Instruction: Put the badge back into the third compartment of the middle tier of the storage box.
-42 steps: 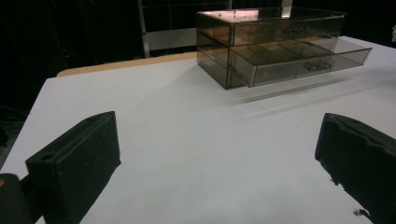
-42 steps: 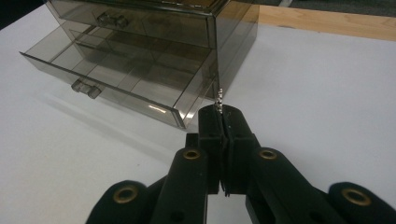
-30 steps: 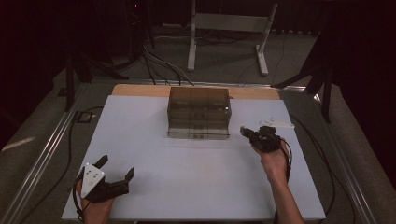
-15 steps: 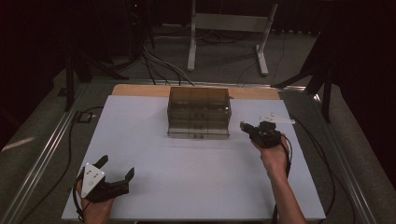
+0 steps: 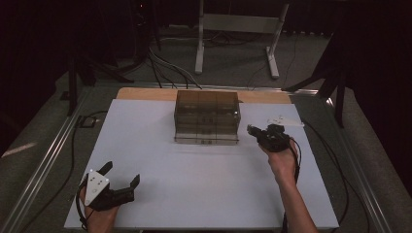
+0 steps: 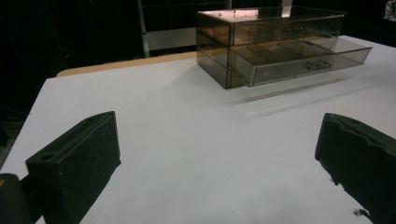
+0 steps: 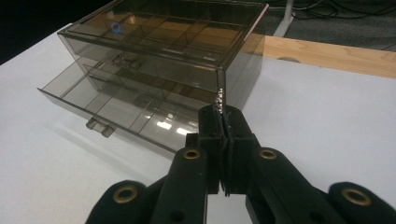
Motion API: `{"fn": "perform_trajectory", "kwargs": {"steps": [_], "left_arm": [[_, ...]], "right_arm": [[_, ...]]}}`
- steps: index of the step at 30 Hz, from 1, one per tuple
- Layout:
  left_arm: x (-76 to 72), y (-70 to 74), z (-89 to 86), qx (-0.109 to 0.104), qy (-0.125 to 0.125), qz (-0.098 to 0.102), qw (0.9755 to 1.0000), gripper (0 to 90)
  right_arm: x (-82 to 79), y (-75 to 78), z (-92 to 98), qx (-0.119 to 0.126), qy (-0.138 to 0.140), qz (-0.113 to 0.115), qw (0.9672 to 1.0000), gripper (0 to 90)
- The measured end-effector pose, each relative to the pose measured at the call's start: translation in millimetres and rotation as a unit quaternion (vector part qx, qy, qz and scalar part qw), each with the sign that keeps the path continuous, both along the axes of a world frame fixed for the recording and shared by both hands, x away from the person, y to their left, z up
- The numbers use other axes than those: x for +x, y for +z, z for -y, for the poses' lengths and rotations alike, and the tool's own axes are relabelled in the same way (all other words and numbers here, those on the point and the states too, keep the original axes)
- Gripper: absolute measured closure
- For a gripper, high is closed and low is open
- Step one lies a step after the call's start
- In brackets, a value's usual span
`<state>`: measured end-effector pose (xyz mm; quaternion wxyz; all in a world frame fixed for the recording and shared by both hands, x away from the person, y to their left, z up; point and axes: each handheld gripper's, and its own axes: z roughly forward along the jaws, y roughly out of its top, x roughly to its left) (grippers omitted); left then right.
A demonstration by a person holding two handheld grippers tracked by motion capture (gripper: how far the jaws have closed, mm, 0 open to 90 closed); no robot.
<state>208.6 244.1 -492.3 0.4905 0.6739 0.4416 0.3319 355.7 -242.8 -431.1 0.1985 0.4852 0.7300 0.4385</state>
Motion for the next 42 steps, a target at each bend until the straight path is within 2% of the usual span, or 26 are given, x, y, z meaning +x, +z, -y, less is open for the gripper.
{"fn": "perform_trajectory", "kwargs": {"steps": [42], "left_arm": [[1.6,-1.6,-2.6,-0.005,0.004,-0.002,1.0000,1.0]], "right_arm": [[11.2,-4.6,-27.2,0.020,0.023,-0.010,0.9995,88.6]]}}
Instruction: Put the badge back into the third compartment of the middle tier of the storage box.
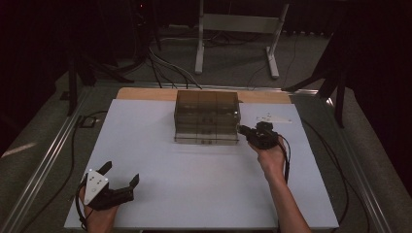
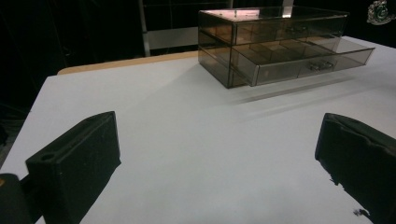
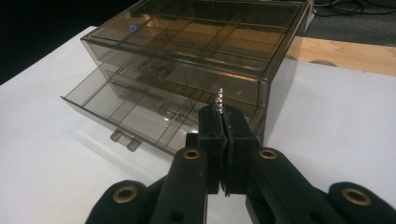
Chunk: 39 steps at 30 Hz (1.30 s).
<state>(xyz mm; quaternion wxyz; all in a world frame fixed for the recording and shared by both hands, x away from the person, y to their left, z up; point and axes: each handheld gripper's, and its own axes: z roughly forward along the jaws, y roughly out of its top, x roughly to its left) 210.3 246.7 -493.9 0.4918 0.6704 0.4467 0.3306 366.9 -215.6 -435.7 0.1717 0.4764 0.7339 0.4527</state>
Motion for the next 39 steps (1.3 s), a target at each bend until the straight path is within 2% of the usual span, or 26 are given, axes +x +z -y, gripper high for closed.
{"fn": "perform_trajectory", "kwargs": {"steps": [39], "left_arm": [[0.6,0.0,1.0,0.003,-0.001,0.000,1.0000,1.0]], "right_arm": [[8.7,-11.5,-24.3,0.014,0.018,-0.022,0.9995,88.5]]}}
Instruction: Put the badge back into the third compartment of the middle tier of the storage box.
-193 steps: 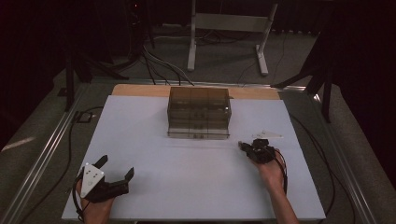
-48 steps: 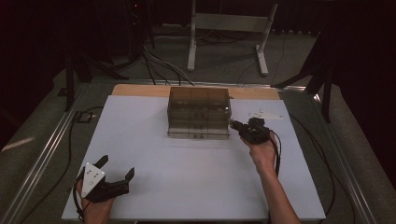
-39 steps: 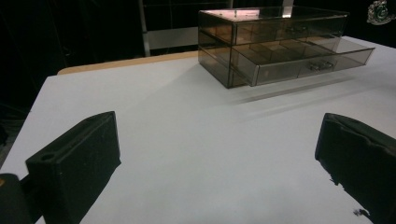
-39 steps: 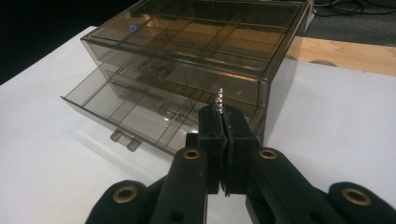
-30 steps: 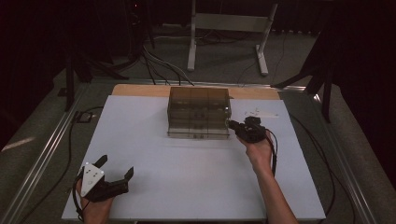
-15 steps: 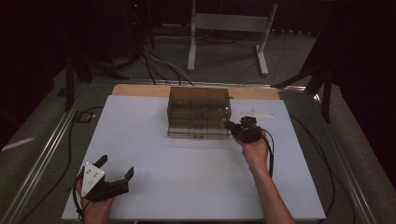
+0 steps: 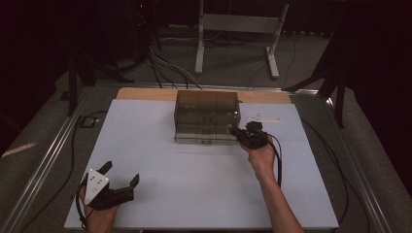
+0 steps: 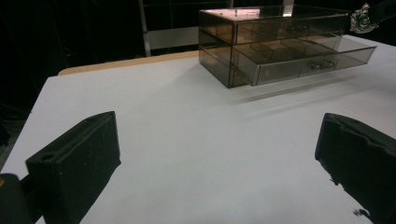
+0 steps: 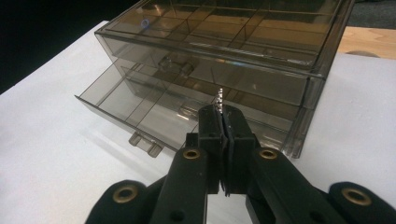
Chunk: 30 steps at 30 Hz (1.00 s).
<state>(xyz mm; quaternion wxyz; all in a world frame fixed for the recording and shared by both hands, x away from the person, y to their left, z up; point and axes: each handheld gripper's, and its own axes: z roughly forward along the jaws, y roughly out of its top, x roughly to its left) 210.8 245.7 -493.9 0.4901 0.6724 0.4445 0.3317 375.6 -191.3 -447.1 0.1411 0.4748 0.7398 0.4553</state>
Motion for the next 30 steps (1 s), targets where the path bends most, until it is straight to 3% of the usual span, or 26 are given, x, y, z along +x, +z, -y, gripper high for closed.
{"fn": "perform_trajectory", "kwargs": {"steps": [23,25,27,30], "left_arm": [[0.2,-0.2,-0.5,-0.001,-0.001,0.000,1.0000,1.0],[0.1,-0.1,-0.7,-0.001,0.000,0.000,1.0000,1.0],[0.2,-0.1,-0.7,-0.001,0.000,0.000,1.0000,1.0],[0.2,-0.2,-0.5,0.000,-0.001,0.000,1.0000,1.0]], "right_arm": [[20.7,-32.4,-7.1,0.003,-0.014,-0.065,0.9978,86.2],[21.2,-32.5,-6.4,-0.001,-0.018,-0.060,0.9981,77.5],[20.0,-30.0,-5.4,-0.006,-0.024,-0.049,0.9985,61.5],[14.4,-21.8,-3.1,-0.005,-0.034,-0.017,0.9993,43.4]]}}
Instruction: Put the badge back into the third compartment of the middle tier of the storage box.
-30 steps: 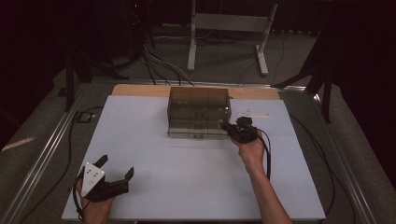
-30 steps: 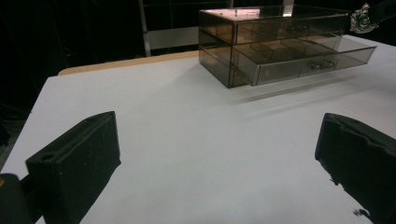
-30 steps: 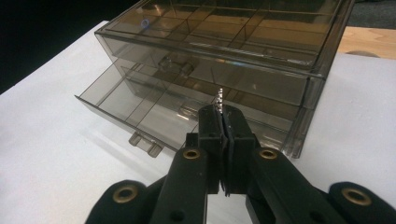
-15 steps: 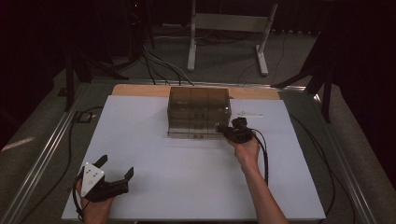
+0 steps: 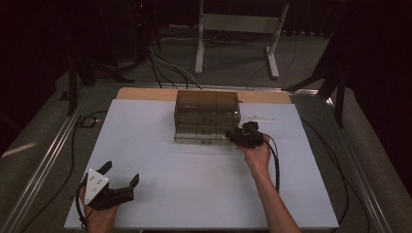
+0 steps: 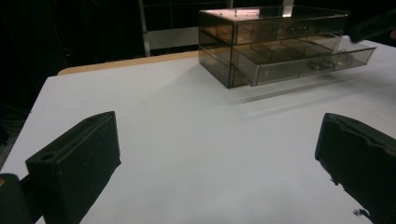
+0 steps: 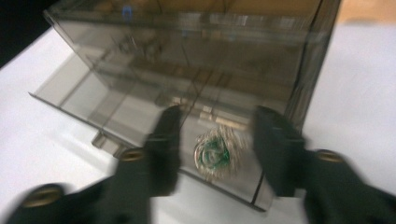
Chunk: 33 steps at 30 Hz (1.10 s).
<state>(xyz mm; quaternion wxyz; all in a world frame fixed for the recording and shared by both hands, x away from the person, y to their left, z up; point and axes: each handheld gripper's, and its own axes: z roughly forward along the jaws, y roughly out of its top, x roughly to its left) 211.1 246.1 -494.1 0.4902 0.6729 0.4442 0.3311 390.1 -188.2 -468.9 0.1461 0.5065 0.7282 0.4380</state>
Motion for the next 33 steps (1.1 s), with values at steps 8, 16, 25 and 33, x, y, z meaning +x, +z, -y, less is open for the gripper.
{"fn": "perform_trajectory", "kwargs": {"steps": [8,16,25,33], "left_arm": [[-0.2,0.1,0.4,0.001,0.000,0.000,1.0000,1.0],[-0.2,0.0,1.0,0.002,-0.001,-0.001,1.0000,1.0],[0.3,-0.5,0.7,0.000,0.001,-0.002,1.0000,1.0],[0.7,-0.8,1.2,0.001,0.002,-0.003,1.0000,1.0]], "right_arm": [[-19.9,18.3,5.8,-0.052,-0.016,0.040,0.9977,11.2],[-50.0,17.8,21.6,-0.071,-0.029,0.067,0.9948,0.3],[-91.3,2.6,54.6,-0.077,-0.023,0.086,0.9931,0.0],[-114.2,-13.0,81.1,-0.058,-0.028,0.106,0.9923,0.0]]}}
